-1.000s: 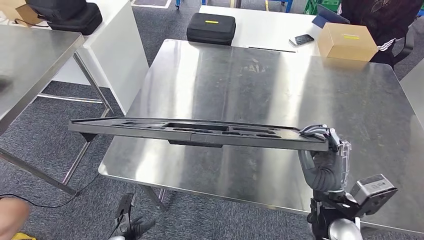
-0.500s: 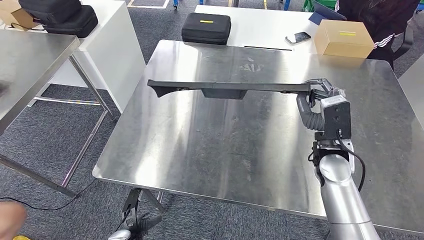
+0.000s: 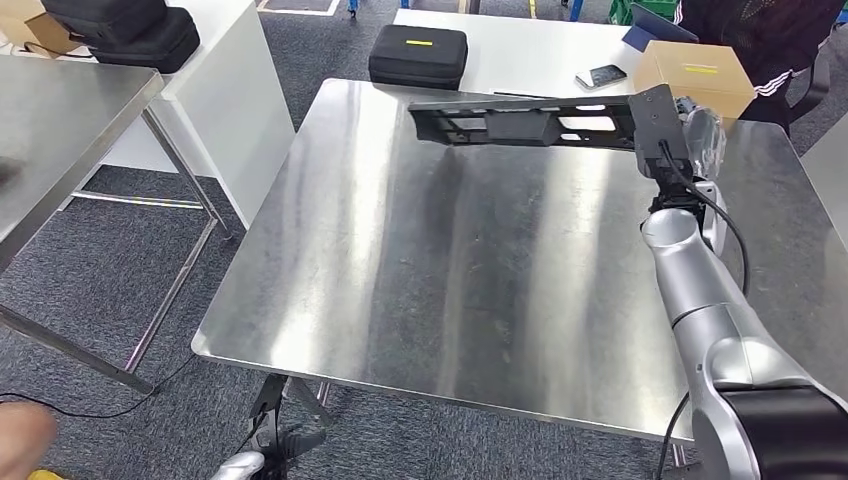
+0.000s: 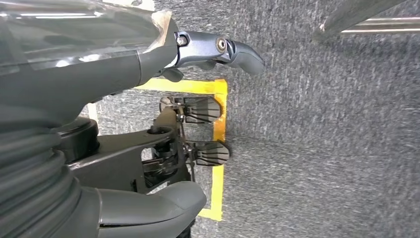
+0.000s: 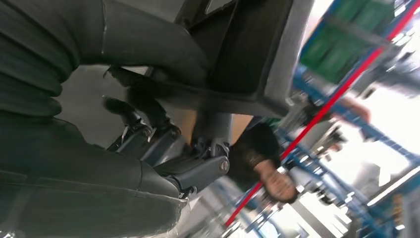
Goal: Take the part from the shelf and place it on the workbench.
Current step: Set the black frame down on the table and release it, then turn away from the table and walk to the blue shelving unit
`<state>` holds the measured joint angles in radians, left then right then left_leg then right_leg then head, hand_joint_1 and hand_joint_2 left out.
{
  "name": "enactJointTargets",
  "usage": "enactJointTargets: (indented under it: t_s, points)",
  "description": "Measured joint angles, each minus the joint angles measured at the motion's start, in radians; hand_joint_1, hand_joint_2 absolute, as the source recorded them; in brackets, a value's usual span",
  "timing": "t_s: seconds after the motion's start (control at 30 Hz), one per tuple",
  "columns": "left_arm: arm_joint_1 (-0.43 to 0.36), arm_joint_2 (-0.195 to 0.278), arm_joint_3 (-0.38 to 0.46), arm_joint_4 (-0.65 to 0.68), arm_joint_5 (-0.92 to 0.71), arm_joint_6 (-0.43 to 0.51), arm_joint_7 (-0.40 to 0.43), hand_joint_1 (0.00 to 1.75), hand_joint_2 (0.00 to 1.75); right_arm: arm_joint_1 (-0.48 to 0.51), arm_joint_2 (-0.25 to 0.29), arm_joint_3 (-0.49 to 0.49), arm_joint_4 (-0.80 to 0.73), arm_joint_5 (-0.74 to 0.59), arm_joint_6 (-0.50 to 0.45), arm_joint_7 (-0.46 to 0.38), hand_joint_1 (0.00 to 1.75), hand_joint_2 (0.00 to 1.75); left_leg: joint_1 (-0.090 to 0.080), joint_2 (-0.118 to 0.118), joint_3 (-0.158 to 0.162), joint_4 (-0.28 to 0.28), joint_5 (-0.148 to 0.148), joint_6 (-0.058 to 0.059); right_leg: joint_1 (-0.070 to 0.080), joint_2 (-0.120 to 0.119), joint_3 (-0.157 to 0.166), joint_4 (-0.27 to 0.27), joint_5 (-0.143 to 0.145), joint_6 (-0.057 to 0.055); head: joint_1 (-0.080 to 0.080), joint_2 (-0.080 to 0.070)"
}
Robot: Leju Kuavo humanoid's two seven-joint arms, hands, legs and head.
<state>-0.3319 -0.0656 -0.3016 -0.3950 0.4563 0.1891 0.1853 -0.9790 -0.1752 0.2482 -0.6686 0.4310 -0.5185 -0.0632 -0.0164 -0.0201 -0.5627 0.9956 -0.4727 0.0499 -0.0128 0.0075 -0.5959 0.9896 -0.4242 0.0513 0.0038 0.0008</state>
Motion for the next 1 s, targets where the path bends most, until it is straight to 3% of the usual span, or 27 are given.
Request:
enactJointTargets:
  t_s: [0.07, 0.2, 0.53, 0.87, 1.0]
  points:
    - [-0.001, 0.000, -0.004, 0.006, 0.003, -0.001, 0.009, 0.00, 1.75, -0.027, -0.014, 0.000, 0.052, 0.007, -0.016, 0.014, 0.00, 0.00, 0.000, 0.000, 0.000, 0.000, 0.000, 0.000, 0.000, 0.000, 0.000, 0.000, 0.000, 0.000, 0.000, 0.000]
    - [-0.004, 0.003, -0.010, 0.015, 0.004, 0.008, 0.003, 0.00, 0.00, -0.068, -0.040, 0.000, 0.119, 0.016, -0.022, 0.028, 0.00, 0.00, -0.001, 0.000, 0.000, 0.000, -0.001, 0.001, 0.000, 0.000, 0.000, -0.001, 0.000, 0.000, 0.000, 0.000]
    - [-0.004, 0.010, -0.029, 0.020, 0.004, 0.008, -0.009, 0.00, 0.00, -0.094, -0.083, 0.000, 0.171, 0.038, -0.003, 0.042, 0.00, 0.00, -0.001, 0.000, 0.000, 0.000, -0.001, 0.001, 0.000, 0.000, 0.000, -0.001, 0.000, 0.000, 0.000, 0.000]
    - [-0.004, 0.010, -0.044, 0.020, 0.004, 0.013, -0.005, 0.00, 0.00, -0.093, -0.083, 0.001, 0.179, 0.025, 0.031, 0.050, 0.00, 0.00, -0.001, 0.000, 0.000, 0.000, -0.001, 0.001, 0.000, 0.000, 0.000, -0.001, 0.000, 0.000, 0.000, 0.000]
    - [-0.004, 0.011, -0.048, 0.020, 0.009, 0.016, -0.004, 0.00, 0.00, -0.075, -0.070, -0.022, 0.139, -0.127, 0.155, -0.019, 0.00, 0.00, -0.001, 0.000, 0.000, 0.000, -0.001, 0.001, 0.000, 0.000, 0.000, -0.001, 0.000, 0.000, 0.000, 0.000]
